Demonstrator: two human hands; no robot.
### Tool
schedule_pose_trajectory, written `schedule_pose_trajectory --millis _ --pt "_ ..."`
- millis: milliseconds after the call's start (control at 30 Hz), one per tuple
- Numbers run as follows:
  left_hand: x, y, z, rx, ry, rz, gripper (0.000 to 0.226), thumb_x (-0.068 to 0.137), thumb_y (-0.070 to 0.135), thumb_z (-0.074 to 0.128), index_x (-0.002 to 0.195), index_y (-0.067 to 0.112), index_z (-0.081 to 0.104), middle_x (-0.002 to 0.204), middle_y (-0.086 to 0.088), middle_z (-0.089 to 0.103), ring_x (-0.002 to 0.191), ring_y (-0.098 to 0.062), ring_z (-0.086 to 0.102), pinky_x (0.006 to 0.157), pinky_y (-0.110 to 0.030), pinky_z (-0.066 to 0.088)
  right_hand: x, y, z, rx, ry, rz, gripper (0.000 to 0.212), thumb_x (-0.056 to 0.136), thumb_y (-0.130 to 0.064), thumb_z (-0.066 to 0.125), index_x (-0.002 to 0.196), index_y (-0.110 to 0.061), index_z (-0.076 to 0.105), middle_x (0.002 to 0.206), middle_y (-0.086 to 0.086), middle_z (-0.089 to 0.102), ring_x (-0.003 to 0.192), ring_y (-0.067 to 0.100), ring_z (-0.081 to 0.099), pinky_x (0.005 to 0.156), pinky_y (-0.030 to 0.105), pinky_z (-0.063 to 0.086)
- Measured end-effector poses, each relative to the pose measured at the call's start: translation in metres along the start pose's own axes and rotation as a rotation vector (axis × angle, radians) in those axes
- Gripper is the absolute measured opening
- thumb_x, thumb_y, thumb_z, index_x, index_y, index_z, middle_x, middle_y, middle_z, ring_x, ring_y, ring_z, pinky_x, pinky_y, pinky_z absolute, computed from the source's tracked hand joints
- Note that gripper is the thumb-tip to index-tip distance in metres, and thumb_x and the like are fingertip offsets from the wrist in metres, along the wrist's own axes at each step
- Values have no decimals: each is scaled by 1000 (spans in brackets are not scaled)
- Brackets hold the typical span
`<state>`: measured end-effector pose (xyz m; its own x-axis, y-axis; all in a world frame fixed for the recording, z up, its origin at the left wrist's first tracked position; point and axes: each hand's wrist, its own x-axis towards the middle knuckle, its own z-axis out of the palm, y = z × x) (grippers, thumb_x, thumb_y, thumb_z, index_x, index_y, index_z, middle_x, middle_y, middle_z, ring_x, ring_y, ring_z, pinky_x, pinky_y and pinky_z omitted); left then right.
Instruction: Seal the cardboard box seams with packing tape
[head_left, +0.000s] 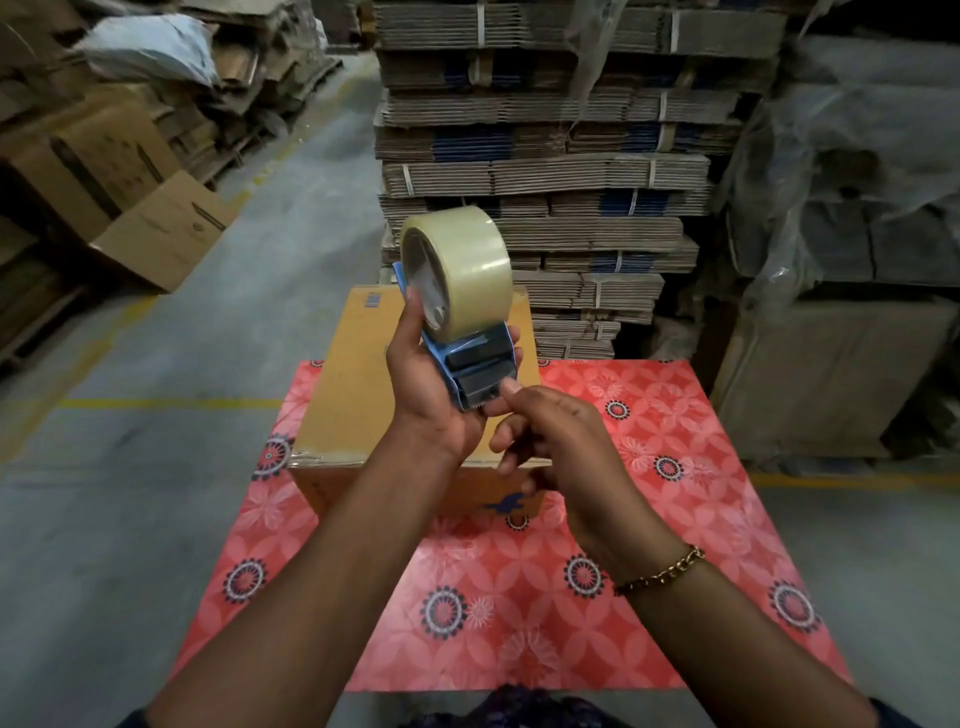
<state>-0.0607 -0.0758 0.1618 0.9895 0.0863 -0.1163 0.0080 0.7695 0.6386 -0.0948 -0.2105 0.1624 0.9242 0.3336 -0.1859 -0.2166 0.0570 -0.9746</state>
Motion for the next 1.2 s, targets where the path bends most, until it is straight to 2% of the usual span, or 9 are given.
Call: schedule_pose_trajectory --millis 200,367,467,667,800,933,1067,1200 --pt "6 -3 7 -3 32 63 78 96 66 36 125 -2 60 87 -16 70 75 -29 67 67 -35 57 2 2 8 101 30 79 33 95 -44 60 91 -14 73 62 -2 60 50 14 53 44 21 30" --pt "7 -5 11 27 45 148 83 98 64 35 139 -6 51 85 -17 69 73 -31 67 66 -35 57 7 -1 11 211 33 141 31 93 -45 62 90 -17 74 59 -5 57 47 12 52 41 20 30" --pt "9 -6 13 36 59 177 80 99 62 36 141 -4 50 86 -18 68 73 -32 65 67 -36 56 9 -3 10 245 47 113 25 92 -43 65 81 -21 72 59 -6 53 46 10 50 43 21 26" --pt "14 -10 11 81 72 206 81 95 64 41 144 0 49 104 -23 61 81 -34 64 70 -37 56 15 -6 9 257 59 59 20 93 -32 68 77 -19 68 56 -5 52 45 11 46 40 19 25" --pt "16 -9 10 66 83 174 82 96 64 38 143 -3 49 94 -20 65 77 -32 65 67 -36 57 16 -6 9 264 64 27 21 93 -25 67 74 -19 65 56 -4 52 43 9 45 39 19 25" --pt "18 -8 11 42 108 116 87 97 68 36 139 -6 51 85 -16 66 72 -28 65 62 -33 57 15 -4 11 244 81 11 21 94 -25 67 75 -17 66 55 -4 53 42 9 44 38 19 25" --pt "22 -6 12 24 125 92 78 94 73 38 112 2 66 75 -16 67 64 -28 65 59 -33 56 16 -4 11 234 85 10 23 94 -25 67 72 -18 66 54 -4 52 41 9 44 37 19 25" --pt "25 -2 12 -16 151 52 78 91 77 40 109 5 66 72 -14 68 61 -26 65 57 -32 55 13 -3 12 239 85 25 21 94 -25 68 76 -16 65 53 -4 52 40 9 44 37 19 25"
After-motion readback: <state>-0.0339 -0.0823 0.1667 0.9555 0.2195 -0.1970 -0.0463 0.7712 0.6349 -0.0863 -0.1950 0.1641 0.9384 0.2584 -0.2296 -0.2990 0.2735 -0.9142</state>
